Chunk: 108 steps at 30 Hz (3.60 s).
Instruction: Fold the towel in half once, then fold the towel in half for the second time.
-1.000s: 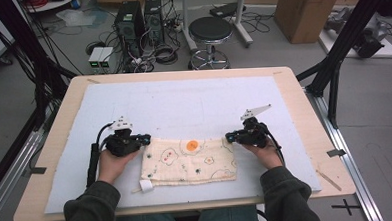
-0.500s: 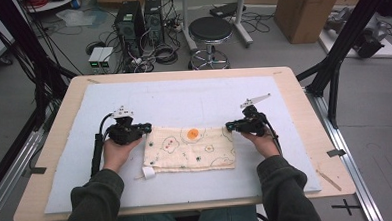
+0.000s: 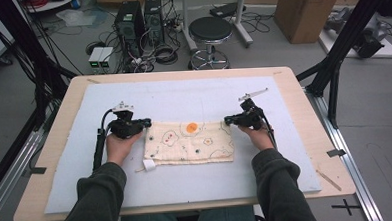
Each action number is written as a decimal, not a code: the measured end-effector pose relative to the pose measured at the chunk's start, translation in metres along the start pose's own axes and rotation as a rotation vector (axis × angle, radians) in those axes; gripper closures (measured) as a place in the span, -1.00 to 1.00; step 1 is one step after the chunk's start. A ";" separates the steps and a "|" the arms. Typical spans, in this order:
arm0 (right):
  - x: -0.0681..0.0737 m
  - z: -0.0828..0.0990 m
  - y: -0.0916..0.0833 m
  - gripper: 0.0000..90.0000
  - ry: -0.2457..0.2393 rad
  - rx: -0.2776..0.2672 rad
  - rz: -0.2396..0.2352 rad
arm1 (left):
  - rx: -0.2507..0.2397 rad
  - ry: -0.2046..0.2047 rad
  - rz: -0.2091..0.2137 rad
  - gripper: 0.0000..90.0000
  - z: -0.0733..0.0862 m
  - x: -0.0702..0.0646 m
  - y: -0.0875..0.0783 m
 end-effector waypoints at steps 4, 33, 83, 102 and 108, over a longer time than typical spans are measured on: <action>-0.003 0.003 0.006 0.87 0.010 0.020 0.007 | 0.011 0.002 0.000 0.87 0.004 0.001 0.006; 0.003 -0.002 -0.006 0.33 -0.012 -0.023 0.011 | -0.044 -0.024 0.023 0.34 -0.006 0.001 -0.004; 0.003 -0.018 -0.012 0.86 -0.004 -0.026 0.019 | 0.008 0.056 -0.008 0.88 -0.013 -0.002 -0.002; 0.011 -0.014 -0.014 0.86 -0.016 -0.019 -0.008 | -0.003 0.103 0.013 0.87 -0.005 -0.009 -0.013; 0.017 -0.013 -0.016 0.86 -0.026 -0.019 -0.026 | -0.020 0.118 0.029 0.87 -0.006 -0.015 -0.018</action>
Point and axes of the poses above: each handheld gripper's, and its own axes: y roughly forward along the jaws, z roughly out of its underside, x roughly to its left, the point moved 9 cm from there along y, roughly forward along the jaws, and after that the axes turned 3 degrees about y, right-handed, at the moved point
